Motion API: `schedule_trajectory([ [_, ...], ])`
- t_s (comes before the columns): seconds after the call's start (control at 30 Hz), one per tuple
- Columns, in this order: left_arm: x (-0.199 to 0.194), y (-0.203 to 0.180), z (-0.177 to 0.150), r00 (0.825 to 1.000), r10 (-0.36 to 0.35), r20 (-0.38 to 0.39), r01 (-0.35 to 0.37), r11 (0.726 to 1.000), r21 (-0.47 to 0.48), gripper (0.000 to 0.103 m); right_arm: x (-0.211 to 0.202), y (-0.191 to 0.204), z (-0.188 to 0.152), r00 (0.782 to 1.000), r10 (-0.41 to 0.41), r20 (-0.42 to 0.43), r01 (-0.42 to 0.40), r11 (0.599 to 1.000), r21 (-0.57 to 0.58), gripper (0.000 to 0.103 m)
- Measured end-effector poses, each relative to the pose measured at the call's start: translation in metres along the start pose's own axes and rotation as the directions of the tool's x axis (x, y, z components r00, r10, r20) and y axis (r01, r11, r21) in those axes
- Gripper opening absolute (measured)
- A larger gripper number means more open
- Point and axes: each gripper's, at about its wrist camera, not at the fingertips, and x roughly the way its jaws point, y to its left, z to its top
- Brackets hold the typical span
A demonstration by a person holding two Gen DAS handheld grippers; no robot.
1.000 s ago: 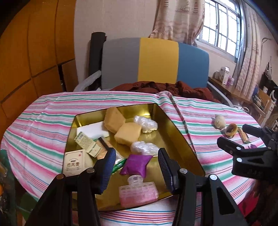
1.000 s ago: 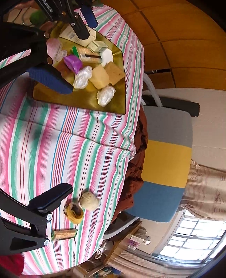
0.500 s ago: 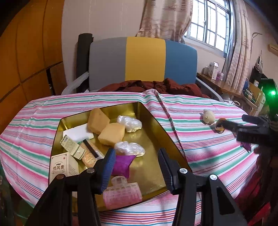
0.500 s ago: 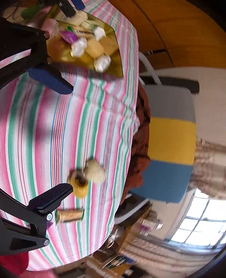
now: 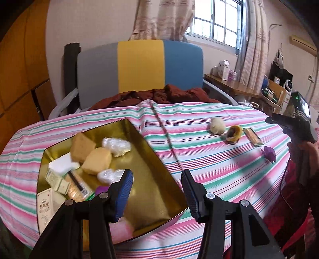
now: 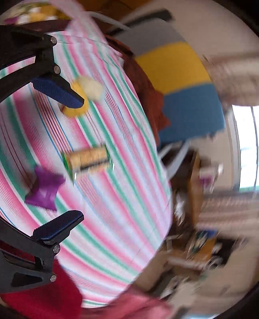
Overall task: Organize objects
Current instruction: 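Move both tools back and grasp the yellow sock with the left tool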
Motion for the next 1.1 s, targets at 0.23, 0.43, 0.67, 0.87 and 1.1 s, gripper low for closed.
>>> schedule_trajectory([
  [0.23,0.024,-0.042,0.015,0.996,-0.083,-0.044,0.086,0.994,0.061,0.051,0.013,-0.069,-0.004,0.991,0.128,-0.029,-0.109,0.921,0.375,0.103],
  [0.43,0.047,-0.084,0.032,0.985,-0.160,-0.070,0.167,0.979,0.116,0.051,0.019,-0.067,-0.004,0.984,0.173,-0.041,-0.144,0.911,0.387,0.103],
  [0.67,0.087,-0.133,0.049,0.960,-0.247,-0.132,0.267,0.950,0.162,0.052,0.026,-0.060,-0.007,0.975,0.213,-0.071,-0.172,0.913,0.371,0.103],
  [0.87,0.121,-0.170,0.067,0.932,-0.321,-0.168,0.352,0.910,0.219,0.060,0.026,-0.064,-0.006,0.966,0.254,-0.053,-0.214,0.895,0.391,0.103],
  [1.1,0.175,-0.207,0.090,0.930,-0.316,-0.186,0.359,0.887,0.290,0.063,0.027,-0.070,-0.007,0.956,0.290,-0.031,-0.249,0.868,0.429,0.103],
])
